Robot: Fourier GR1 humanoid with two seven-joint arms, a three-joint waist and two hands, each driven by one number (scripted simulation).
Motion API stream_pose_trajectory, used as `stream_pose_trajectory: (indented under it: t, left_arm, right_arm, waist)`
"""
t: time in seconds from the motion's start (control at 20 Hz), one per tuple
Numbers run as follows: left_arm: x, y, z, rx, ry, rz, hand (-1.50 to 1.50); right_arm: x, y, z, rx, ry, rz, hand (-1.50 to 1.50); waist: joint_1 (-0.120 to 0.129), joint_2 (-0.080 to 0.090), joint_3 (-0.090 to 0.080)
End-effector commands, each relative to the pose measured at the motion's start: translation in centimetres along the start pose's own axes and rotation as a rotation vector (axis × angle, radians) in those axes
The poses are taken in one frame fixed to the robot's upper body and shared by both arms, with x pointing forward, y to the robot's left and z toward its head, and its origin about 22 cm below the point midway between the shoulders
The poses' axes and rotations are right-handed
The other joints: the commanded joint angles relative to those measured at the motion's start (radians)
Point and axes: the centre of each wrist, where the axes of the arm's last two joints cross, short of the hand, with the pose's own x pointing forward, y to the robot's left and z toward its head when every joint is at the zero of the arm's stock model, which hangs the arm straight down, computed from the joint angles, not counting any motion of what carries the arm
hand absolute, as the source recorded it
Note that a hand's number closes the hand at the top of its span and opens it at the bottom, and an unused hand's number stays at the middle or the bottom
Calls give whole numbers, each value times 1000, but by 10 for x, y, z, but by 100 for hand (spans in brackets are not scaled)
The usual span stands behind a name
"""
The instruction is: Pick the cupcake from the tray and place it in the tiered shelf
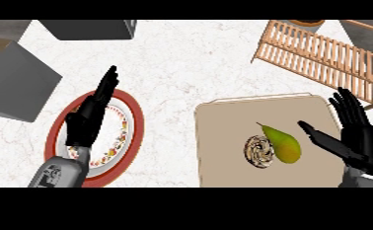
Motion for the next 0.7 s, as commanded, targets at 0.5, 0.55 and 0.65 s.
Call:
stream_pose_trajectory:
  t: [0.5,0.55,0.65]
  left_arm:
    - [-11,-5,-3,-14,14,-6,0]
    - [14,2,-21,4,9,-5,0]
    - [-7,-9,11,-13,14,16,0]
  right_arm:
    - [97,0,-3,449,22,259,-150]
    - [114,0,-15,476,32,289,-150]
    - [124,0,-9,519,71,384,-150]
  waist:
    - [-3,-6,-3]
    - [-2,-6,-3]
    - [8,-8,-3]
